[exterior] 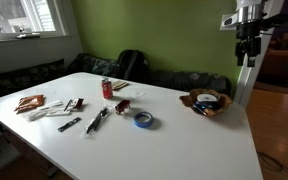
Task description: Put the glasses on the table
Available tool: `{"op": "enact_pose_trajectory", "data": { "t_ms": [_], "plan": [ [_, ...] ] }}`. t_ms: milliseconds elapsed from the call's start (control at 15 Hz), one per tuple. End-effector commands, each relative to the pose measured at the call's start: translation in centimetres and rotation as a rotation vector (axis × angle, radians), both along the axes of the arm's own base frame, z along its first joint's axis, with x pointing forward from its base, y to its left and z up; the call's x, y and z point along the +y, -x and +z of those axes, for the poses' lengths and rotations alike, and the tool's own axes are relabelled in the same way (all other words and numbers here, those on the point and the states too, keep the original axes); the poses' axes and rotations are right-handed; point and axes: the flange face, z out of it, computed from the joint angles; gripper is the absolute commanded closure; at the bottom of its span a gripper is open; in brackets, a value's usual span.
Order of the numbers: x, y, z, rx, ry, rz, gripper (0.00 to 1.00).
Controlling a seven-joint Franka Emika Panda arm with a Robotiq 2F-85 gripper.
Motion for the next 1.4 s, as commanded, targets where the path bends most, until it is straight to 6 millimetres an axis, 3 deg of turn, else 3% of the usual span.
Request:
{"op": "enact_pose_trajectory", "data": {
  "t_ms": [0,133,200,333,600,1067,1133,1200,1333],
  "plan": [
    [-2.2,-0.9,-3.4,0.064,-0.072,0.176,0.00],
    [-3.0,-1.8,-5.2,0.134,-0.110,0.246,0.00],
    [-2.1,-0.5,-3.5,0.073,-0.062,0.186,0.00],
    [-2.3,-0.8,-4.4,0.093,-0.064,0.193,0.00],
    [-2.0,-0.9,-3.7,0.080,-0.060,0.198,0.00],
    [-2.6,-4.5,-7.3,-0.012,-0.155,0.633,0.00],
    [-2.5,-4.7,-7.8,0.008,-0.202,0.665,0.00],
    [-2.0,-3.7,-6.6,0.004,-0.136,0.598,0.00],
    [-2.2,-4.3,-7.4,0.005,-0.166,0.638,0.00]
  ]
}}
